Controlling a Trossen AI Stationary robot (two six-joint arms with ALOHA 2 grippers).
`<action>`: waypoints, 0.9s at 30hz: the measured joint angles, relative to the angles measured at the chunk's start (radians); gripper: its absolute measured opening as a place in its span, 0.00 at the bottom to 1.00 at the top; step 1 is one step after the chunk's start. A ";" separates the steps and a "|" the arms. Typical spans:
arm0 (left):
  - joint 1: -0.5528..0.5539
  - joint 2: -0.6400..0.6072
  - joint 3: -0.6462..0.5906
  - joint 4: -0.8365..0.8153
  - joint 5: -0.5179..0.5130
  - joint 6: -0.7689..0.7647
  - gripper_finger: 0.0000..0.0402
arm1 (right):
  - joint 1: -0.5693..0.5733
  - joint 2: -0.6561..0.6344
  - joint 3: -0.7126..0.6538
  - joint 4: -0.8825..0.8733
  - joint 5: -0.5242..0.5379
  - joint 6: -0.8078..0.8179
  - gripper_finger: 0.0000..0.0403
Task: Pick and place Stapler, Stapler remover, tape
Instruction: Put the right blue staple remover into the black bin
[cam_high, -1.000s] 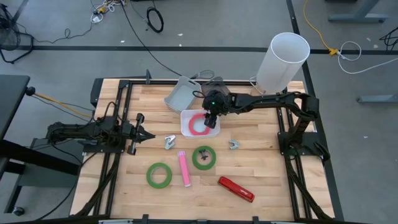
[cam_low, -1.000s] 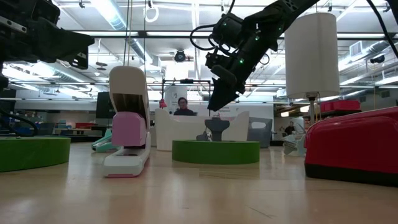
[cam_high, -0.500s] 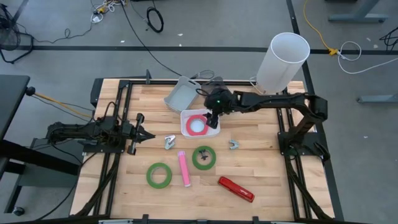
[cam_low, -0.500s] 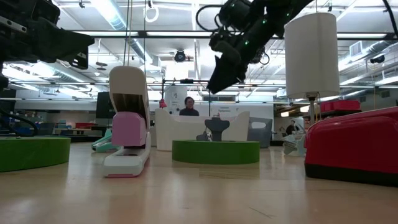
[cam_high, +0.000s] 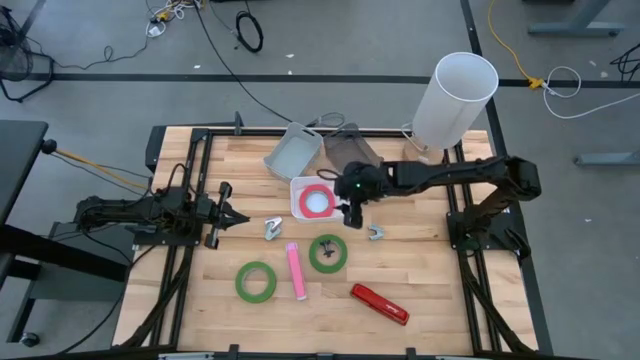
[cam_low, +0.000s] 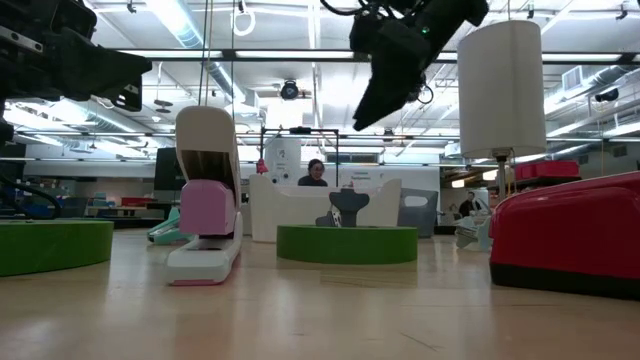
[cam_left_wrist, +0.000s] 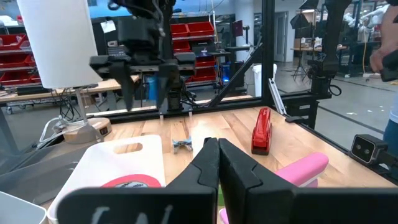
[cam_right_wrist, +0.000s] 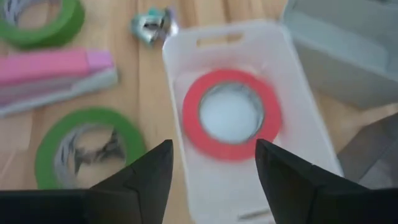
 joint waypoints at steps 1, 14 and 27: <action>0.000 0.000 0.000 0.000 0.000 0.000 0.02 | 0.008 0.000 0.000 -0.026 0.000 0.000 0.56; 0.000 0.000 0.000 0.000 0.000 0.000 0.02 | 0.024 -0.010 0.000 -0.348 0.003 0.067 0.56; 0.000 0.000 0.000 0.000 0.000 0.000 0.02 | 0.024 -0.020 -0.079 -0.407 -0.031 0.086 0.56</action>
